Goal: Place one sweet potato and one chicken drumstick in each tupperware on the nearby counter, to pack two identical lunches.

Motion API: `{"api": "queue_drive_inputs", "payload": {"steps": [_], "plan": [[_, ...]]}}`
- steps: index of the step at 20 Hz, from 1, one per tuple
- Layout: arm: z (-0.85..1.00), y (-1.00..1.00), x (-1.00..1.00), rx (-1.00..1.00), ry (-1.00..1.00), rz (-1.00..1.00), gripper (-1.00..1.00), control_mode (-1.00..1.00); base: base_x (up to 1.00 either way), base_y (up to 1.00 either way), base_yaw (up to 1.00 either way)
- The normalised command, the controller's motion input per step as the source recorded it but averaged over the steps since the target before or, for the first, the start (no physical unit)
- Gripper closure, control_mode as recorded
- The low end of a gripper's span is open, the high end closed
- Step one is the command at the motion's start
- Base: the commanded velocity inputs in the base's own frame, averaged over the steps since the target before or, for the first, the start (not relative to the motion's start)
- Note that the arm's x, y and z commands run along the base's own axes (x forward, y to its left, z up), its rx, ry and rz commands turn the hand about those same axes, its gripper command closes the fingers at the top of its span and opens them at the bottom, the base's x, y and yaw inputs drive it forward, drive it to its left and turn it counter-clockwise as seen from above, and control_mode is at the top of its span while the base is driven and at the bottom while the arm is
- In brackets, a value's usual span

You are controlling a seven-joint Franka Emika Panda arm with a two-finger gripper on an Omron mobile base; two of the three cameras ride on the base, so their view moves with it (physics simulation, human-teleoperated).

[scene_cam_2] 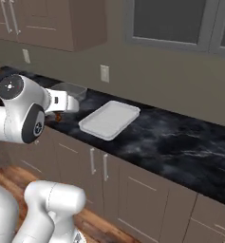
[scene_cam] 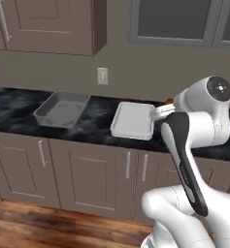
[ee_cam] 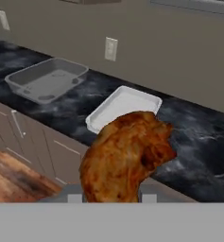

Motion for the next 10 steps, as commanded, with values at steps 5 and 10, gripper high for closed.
{"api": "queue_drive_inputs", "payload": {"steps": [5, 10], "plan": [[0.0, 0.0, 0.0, 0.0, 0.0, 0.0, 1.0, 1.0, 0.52, 1.0, -0.4], [0.0, 0.0, 0.0, 0.0, 0.0, 0.0, 1.0, 1.0, 0.53, 1.0, -0.37]]}}
